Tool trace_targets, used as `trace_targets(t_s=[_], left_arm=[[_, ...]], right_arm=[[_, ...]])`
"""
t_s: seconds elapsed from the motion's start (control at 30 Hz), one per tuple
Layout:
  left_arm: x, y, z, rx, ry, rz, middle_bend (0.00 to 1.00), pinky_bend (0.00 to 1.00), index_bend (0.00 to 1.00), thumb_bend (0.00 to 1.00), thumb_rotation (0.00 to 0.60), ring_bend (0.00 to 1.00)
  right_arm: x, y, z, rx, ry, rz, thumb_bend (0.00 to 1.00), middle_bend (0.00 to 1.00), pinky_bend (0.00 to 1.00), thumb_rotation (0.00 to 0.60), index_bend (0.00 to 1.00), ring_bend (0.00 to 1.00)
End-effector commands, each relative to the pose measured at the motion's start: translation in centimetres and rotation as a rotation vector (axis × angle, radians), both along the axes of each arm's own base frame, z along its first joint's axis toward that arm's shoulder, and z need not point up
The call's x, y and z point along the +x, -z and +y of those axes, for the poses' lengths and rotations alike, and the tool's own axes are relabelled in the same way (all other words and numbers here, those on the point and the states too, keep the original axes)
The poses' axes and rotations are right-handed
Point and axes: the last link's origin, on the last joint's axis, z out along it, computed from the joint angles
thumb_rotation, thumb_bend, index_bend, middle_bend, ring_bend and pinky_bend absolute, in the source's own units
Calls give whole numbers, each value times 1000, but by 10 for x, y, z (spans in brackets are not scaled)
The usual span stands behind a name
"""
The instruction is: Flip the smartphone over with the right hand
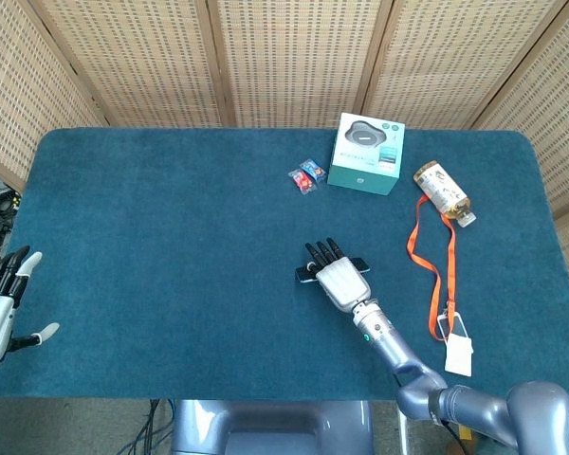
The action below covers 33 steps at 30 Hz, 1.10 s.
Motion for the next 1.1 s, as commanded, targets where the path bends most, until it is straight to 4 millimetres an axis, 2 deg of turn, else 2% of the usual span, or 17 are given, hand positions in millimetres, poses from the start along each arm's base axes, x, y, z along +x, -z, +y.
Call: trace_targets(t_s=[0.03, 0.23, 0.4, 0.53, 0.67, 0.8, 0.87, 0.93, 1.03, 1.1], left_arm=[[0, -1, 0, 2, 0, -3, 0, 0, 0, 0, 600, 0], [0, -3, -1, 6, -1, -15, 0, 0, 0, 0, 600, 0], [0, -3, -2, -2, -1, -22, 0, 0, 0, 0, 600, 0], [-1, -4, -1, -2, -3, -30, 0, 0, 0, 0, 600, 0], [-3, -7, 0, 5, -11, -37, 0, 0, 0, 0, 600, 0], [-3, -7, 1, 2, -12, -39, 0, 0, 0, 0, 600, 0], [-2, -6, 2, -3, -7, -40, 0, 0, 0, 0, 600, 0], [-1, -6, 0, -6, 0, -41, 0, 0, 0, 0, 600, 0], [0, -7, -2, 1, 10, -39, 0, 0, 0, 0, 600, 0], [0, -7, -3, 4, 12, -33, 0, 0, 0, 0, 600, 0]], right_arm=[[4, -7, -11, -22, 3, -1, 874, 48, 0, 600, 406, 0], [15, -15, -41, -69, 16, 29, 821, 55, 0, 600, 408, 0], [18, -14, -67, -102, 51, 97, 634, 56, 0, 600, 370, 0], [21, -8, -79, -124, 72, 140, 614, 48, 0, 600, 366, 0], [30, -11, -86, -160, 74, 117, 612, 46, 0, 600, 366, 0], [39, -23, -86, -187, 52, 60, 591, 51, 0, 600, 359, 0], [40, -40, -80, -210, 17, 18, 575, 50, 0, 600, 336, 0], [37, -56, -70, -217, -3, -24, 514, 33, 0, 600, 255, 0], [22, -84, -51, -228, 0, -103, 347, 0, 0, 600, 59, 0], [6, -104, -36, -253, 11, -154, 245, 0, 0, 600, 11, 0]])
